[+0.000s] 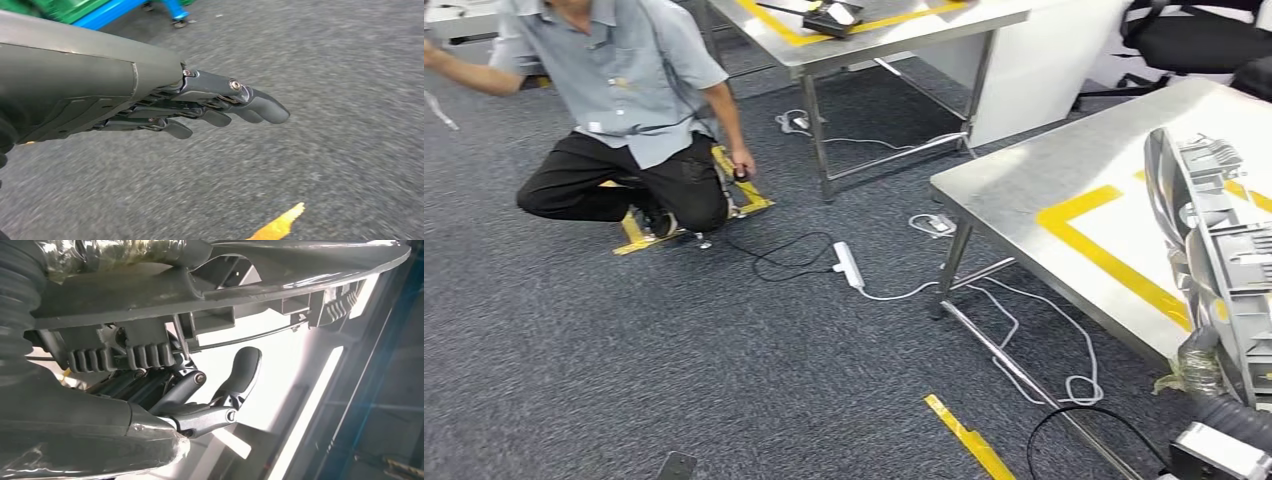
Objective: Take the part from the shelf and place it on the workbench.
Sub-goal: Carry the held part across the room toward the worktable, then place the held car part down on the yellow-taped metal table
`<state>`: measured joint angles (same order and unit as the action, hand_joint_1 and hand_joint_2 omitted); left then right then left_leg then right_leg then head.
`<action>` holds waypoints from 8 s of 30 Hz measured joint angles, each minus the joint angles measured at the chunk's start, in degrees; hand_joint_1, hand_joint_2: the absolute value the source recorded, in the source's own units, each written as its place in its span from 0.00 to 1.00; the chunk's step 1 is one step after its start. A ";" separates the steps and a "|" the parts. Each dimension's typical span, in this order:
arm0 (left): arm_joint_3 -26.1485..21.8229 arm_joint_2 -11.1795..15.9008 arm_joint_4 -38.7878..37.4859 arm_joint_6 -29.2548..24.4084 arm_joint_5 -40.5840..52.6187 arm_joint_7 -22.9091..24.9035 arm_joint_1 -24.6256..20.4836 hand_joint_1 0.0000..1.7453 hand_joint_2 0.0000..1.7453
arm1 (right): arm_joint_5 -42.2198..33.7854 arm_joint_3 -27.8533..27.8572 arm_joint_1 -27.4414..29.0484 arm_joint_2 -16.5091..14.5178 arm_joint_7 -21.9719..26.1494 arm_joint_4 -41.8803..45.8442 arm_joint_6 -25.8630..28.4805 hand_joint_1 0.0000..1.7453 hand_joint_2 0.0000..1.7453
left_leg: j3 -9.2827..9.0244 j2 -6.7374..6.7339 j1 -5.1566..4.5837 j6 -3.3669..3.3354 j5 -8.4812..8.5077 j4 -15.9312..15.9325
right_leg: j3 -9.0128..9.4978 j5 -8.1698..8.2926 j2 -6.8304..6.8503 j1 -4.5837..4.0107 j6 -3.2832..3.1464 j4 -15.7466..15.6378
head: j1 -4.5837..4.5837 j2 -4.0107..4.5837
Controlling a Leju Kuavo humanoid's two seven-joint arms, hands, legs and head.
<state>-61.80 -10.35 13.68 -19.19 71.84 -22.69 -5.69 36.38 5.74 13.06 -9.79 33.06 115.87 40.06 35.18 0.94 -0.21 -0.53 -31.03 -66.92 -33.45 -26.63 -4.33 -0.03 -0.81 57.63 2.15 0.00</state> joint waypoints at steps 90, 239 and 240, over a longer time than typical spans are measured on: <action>2.91 -0.72 -0.01 7.04 1.91 -2.88 -2.06 0.00 1.00 | 14.59 -14.39 -12.29 5.80 -13.03 -7.60 -2.44 1.00 1.00 | 2.89 -1.55 0.59 1.40 -4.81 -5.32 | -0.04 0.26 4.03 0.75 0.87 -0.64 | -0.51 0.00; 8.63 -1.07 0.00 10.03 2.72 -2.38 -2.66 0.00 1.00 | 26.28 -22.25 -27.68 1.95 -25.86 -23.00 -0.80 1.00 1.00 | -1.00 -0.05 0.25 0.63 3.90 8.68 | -1.26 -0.02 4.26 0.61 1.61 0.20 | 0.48 0.00; 8.66 -1.07 0.00 10.05 2.72 -2.38 -2.71 0.00 1.00 | 26.48 -22.03 -27.81 1.90 -25.85 -23.02 -0.80 1.00 1.00 | -0.48 -0.12 0.31 0.97 3.06 7.41 | -1.05 -0.06 4.31 0.74 1.30 0.05 | 0.63 0.00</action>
<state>-53.14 -11.42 13.68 -9.14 74.56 -25.07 -8.40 62.86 -16.28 -14.75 -7.89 7.21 92.86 39.27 34.70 0.82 0.09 0.44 -27.97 -59.51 -34.50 -26.68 -0.03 0.72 0.49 57.68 2.78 0.00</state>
